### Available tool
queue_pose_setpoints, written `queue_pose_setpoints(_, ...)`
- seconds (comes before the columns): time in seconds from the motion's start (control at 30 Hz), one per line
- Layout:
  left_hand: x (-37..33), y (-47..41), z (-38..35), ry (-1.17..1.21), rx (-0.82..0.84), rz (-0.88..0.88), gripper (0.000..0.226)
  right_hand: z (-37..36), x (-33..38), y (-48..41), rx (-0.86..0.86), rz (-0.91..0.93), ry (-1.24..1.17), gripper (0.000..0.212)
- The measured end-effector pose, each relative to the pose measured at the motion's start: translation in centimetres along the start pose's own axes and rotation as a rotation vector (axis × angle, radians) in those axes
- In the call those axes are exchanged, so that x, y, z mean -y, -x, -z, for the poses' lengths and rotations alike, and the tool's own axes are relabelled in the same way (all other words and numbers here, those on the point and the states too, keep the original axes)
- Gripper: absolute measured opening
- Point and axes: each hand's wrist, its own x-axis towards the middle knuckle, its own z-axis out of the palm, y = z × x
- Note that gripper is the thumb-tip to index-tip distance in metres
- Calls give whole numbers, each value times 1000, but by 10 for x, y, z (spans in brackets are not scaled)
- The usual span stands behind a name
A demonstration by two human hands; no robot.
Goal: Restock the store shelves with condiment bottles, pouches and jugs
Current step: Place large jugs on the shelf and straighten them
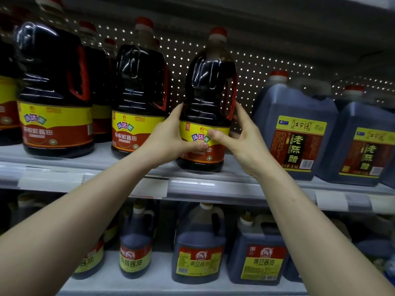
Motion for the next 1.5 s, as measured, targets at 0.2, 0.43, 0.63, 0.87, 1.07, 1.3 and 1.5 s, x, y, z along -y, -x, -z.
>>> queue_pose_setpoints(0.2, 4, -3, -2, -28, -17, -9, 118, 1, -4, 0, 2, 33, 17, 85)
queue_pose_setpoints(0.43, 3, 3, -6, -76, -24, -12, 114, -6, -10, 7, -26, 56, 50, 83)
queue_pose_setpoints(0.63, -3, 12, -10, -96, -70, 1, 110, -14, -4, 14, -75, 43, 135, 79)
queue_pose_setpoints(0.87, -12, 34, -14, -180, -85, -31, 106, -9, 1, 41, -93, -24, 166, 71)
queue_pose_setpoints(1.07, -19, 55, -16, -162, -140, -110, 90, -10, 13, 61, -93, -36, 214, 65)
queue_pose_setpoints(1.3, -20, 88, -14, 113, -179, -309, 59, -17, 32, 90, -136, 42, 190, 51)
queue_pose_setpoints(1.5, -10, 125, -26, 271, -42, -408, 49, -12, 32, 126, -256, 105, 183, 38)
